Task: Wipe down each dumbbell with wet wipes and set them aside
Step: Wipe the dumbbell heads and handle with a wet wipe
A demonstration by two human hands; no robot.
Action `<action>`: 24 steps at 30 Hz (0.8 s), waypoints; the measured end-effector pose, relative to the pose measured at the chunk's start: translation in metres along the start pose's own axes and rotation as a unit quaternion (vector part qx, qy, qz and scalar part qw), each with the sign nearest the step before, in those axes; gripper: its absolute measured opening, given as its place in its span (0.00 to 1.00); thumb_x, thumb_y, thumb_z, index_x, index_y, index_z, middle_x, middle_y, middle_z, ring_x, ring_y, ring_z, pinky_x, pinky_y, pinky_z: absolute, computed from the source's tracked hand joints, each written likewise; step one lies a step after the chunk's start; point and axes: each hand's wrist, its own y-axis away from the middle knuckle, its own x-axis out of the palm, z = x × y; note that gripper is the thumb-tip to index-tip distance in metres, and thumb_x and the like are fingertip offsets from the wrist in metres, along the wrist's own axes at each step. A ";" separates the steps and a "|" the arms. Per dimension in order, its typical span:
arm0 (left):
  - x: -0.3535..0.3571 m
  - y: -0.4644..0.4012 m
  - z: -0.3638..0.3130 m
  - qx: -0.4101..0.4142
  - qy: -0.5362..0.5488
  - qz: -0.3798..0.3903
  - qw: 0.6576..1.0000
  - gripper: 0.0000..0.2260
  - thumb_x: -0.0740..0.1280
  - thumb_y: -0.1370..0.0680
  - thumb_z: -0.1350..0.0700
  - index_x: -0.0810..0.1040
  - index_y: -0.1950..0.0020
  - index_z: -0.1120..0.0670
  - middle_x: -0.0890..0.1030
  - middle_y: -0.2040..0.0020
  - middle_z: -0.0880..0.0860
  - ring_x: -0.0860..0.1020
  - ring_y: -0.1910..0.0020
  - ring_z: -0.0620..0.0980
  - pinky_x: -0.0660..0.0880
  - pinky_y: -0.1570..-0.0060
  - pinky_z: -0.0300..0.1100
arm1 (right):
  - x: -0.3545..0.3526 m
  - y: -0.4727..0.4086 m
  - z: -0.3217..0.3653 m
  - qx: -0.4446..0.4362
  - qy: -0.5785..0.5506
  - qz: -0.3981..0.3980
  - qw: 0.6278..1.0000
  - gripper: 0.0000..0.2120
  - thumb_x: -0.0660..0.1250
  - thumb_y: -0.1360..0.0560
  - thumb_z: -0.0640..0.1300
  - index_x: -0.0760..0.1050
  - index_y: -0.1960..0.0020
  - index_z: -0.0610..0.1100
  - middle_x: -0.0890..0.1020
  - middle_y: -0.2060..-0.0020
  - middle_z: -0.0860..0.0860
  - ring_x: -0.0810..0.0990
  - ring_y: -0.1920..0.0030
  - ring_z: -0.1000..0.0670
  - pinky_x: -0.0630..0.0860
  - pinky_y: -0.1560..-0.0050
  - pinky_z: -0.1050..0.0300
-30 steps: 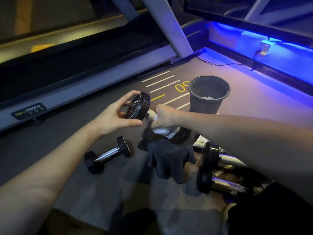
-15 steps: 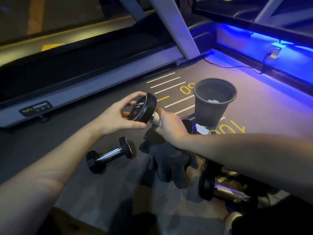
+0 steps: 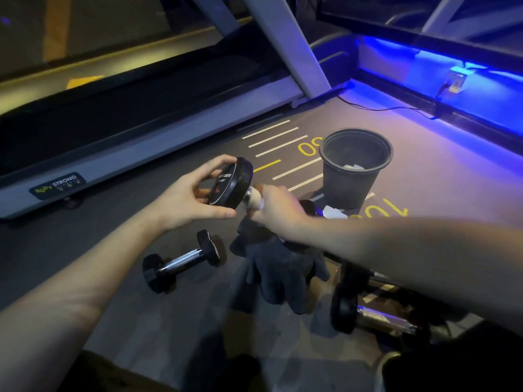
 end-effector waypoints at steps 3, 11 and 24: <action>0.005 -0.001 -0.005 0.013 -0.015 0.008 1.000 0.40 0.83 0.36 0.56 0.72 0.29 0.37 0.79 0.38 0.36 0.78 0.34 0.45 0.78 0.41 0.38 | 0.015 0.015 -0.003 0.001 0.002 -0.097 0.995 0.14 0.70 0.28 0.48 0.73 0.46 0.45 0.82 0.52 0.45 0.80 0.49 0.38 0.77 0.52 0.46; 0.010 0.000 -0.010 0.014 -0.004 0.006 1.000 0.39 0.81 0.34 0.61 0.70 0.28 0.40 0.77 0.36 0.30 0.79 0.35 0.42 0.75 0.39 0.33 | -0.034 -0.019 -0.015 -0.005 -0.043 0.204 0.978 0.10 0.73 0.31 0.46 0.79 0.55 0.41 0.79 0.66 0.50 0.76 0.66 0.50 0.75 0.62 0.56; 0.005 -0.004 -0.006 0.014 -0.025 0.014 0.999 0.39 0.81 0.33 0.61 0.70 0.28 0.37 0.78 0.36 0.37 0.82 0.41 0.42 0.77 0.39 0.37 | -0.041 -0.006 -0.031 -0.056 0.213 0.200 0.955 0.11 0.71 0.28 0.52 0.71 0.59 0.48 0.76 0.66 0.52 0.77 0.57 0.44 0.70 0.54 0.56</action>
